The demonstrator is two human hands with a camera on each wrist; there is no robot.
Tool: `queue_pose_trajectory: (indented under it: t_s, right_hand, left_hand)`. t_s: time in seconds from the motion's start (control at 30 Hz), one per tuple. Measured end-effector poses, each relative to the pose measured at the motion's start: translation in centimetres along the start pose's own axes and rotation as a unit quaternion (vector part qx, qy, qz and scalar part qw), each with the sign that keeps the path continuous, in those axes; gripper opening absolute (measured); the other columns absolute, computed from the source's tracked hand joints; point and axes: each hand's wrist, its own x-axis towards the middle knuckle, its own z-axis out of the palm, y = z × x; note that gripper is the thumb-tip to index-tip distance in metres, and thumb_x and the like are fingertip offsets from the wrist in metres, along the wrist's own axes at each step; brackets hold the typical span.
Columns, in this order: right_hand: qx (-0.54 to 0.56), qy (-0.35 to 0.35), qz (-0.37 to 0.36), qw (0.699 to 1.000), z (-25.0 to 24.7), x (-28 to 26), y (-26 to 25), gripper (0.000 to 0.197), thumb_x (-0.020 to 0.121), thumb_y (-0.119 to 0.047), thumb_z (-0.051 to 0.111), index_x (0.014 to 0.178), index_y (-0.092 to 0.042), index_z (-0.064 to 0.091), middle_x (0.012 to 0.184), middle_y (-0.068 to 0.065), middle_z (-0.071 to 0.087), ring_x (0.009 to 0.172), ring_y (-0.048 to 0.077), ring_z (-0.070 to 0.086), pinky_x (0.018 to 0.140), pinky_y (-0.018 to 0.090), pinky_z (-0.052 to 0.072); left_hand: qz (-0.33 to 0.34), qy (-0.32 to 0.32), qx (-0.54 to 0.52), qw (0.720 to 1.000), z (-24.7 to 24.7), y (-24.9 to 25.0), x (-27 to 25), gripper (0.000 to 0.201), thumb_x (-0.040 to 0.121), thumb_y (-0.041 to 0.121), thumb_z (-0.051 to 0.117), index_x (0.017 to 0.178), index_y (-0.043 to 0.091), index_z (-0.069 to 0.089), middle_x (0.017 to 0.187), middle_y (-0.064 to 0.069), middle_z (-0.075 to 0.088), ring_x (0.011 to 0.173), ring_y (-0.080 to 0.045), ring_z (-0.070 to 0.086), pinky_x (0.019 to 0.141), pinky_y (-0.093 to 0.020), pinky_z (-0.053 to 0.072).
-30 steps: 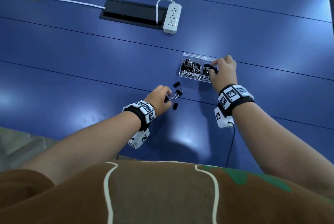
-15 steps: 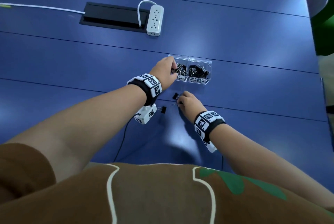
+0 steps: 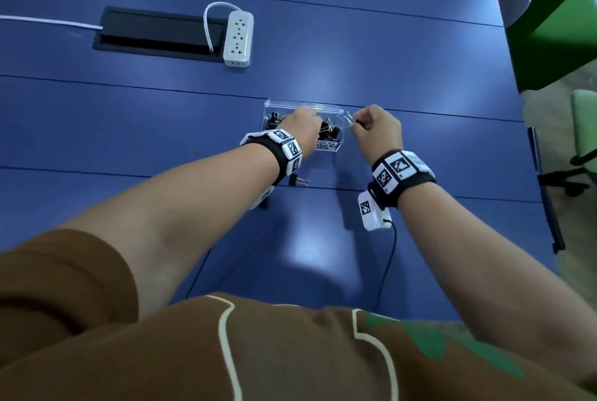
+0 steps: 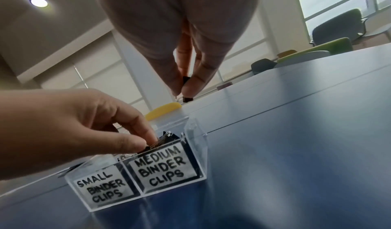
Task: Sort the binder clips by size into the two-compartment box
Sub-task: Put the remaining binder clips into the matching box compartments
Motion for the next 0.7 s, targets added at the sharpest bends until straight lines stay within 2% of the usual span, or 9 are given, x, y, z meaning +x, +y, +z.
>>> queue_pose_trajectory:
  t_s: [0.17, 0.23, 0.3, 0.37, 0.43, 0.5, 0.57, 0.63, 0.7]
  right_hand:
    - [-0.108, -0.075, -0.041, 0.99, 2.0, 1.8, -1.2, 0.02, 0.089, -0.012, 0.054, 0.104, -0.006, 0.066, 0.112, 0.016, 0.058, 0.102, 0.03, 0.057, 0.089, 0.03, 0.042]
    - [-0.141, -0.11, -0.063, 0.982, 2.8, 1.8, -1.5, 0.026, 0.09, -0.01, 0.052, 0.111, -0.007, 0.066, 0.119, 0.017, 0.053, 0.107, 0.031, 0.054, 0.091, 0.03, 0.041]
    - [-0.112, -0.104, -0.091, 0.984, 3.4, 0.9, -1.8, 0.03, 0.088, -0.005, 0.051, 0.115, -0.009, 0.064, 0.119, 0.017, 0.049, 0.108, 0.03, 0.051, 0.092, 0.031, 0.042]
    - [-0.087, -0.08, -0.135, 0.984, 3.9, -0.6, -1.9, 0.03, 0.085, -0.003, 0.051, 0.111, -0.01, 0.065, 0.112, 0.016, 0.049, 0.104, 0.029, 0.049, 0.086, 0.032, 0.045]
    - [-0.103, -0.115, -0.176, 0.972, 5.2, -2.7, -2.1, 0.025, 0.084, -0.005, 0.053, 0.105, -0.008, 0.066, 0.107, 0.015, 0.051, 0.101, 0.029, 0.05, 0.082, 0.034, 0.047]
    - [-0.135, -0.201, -0.184, 0.953, 6.7, -4.5, -2.1, 0.024, 0.084, -0.009, 0.057, 0.106, -0.007, 0.066, 0.109, 0.015, 0.052, 0.107, 0.031, 0.05, 0.089, 0.039, 0.047]
    - [-0.183, -0.28, -0.169, 0.927, 8.0, -5.8, -1.7, 0.032, 0.084, -0.015, 0.06, 0.116, -0.008, 0.06, 0.118, 0.014, 0.049, 0.116, 0.032, 0.045, 0.097, 0.042, 0.044]
    - [-0.21, -0.307, -0.16, 0.914, 8.8, -6.5, -1.3, 0.037, 0.085, -0.016, 0.062, 0.121, -0.008, 0.056, 0.123, 0.013, 0.045, 0.12, 0.032, 0.041, 0.099, 0.042, 0.042]
    - [-0.201, -0.298, -0.16, 0.919, 9.1, -6.8, -1.1, 0.033, 0.086, -0.011, 0.06, 0.118, -0.006, 0.058, 0.124, 0.013, 0.046, 0.118, 0.033, 0.043, 0.098, 0.04, 0.042]
  left_hand:
    - [-0.002, 0.073, 0.001, 0.997, 0.6, -0.4, -1.6, 0.028, 0.086, 0.012, 0.05, 0.11, 0.008, 0.063, 0.123, -0.007, 0.054, 0.12, -0.029, 0.04, 0.097, -0.039, 0.035]
    - [0.003, 0.104, -0.038, 0.994, 0.2, -1.0, -2.7, 0.026, 0.084, 0.013, 0.052, 0.108, 0.009, 0.064, 0.117, -0.008, 0.057, 0.115, -0.031, 0.044, 0.095, -0.04, 0.038]
    - [0.011, 0.116, -0.071, 0.991, 0.2, -1.9, -4.4, 0.023, 0.083, 0.011, 0.053, 0.101, 0.008, 0.065, 0.108, -0.012, 0.058, 0.107, -0.033, 0.047, 0.092, -0.041, 0.043]
    - [0.009, 0.087, -0.102, 0.991, 0.7, -2.9, -6.2, 0.019, 0.082, 0.01, 0.052, 0.098, 0.008, 0.064, 0.105, -0.014, 0.056, 0.103, -0.033, 0.049, 0.088, -0.042, 0.046]
    - [-0.009, 0.028, -0.12, 0.992, 1.4, -4.0, -8.2, 0.017, 0.083, 0.012, 0.054, 0.098, 0.009, 0.062, 0.106, -0.013, 0.054, 0.104, -0.031, 0.051, 0.084, -0.042, 0.048]
    - [-0.029, -0.044, -0.109, 0.993, 2.2, -4.9, -10.0, 0.019, 0.082, 0.02, 0.06, 0.099, 0.012, 0.06, 0.108, -0.01, 0.054, 0.105, -0.028, 0.052, 0.083, -0.039, 0.049]
    - [-0.038, -0.103, -0.087, 0.99, 3.1, -5.4, -11.5, 0.031, 0.079, 0.032, 0.068, 0.102, 0.014, 0.058, 0.11, -0.008, 0.053, 0.104, -0.026, 0.052, 0.083, -0.037, 0.048]
    - [-0.039, -0.131, -0.081, 0.987, 3.9, -5.8, -12.5, 0.038, 0.076, 0.035, 0.072, 0.102, 0.014, 0.056, 0.109, -0.009, 0.051, 0.1, -0.028, 0.053, 0.083, -0.04, 0.05]
    - [-0.032, -0.144, -0.089, 0.985, 4.4, -6.0, -13.0, 0.037, 0.077, 0.031, 0.073, 0.102, 0.011, 0.054, 0.109, -0.01, 0.05, 0.096, -0.031, 0.055, 0.081, -0.043, 0.05]
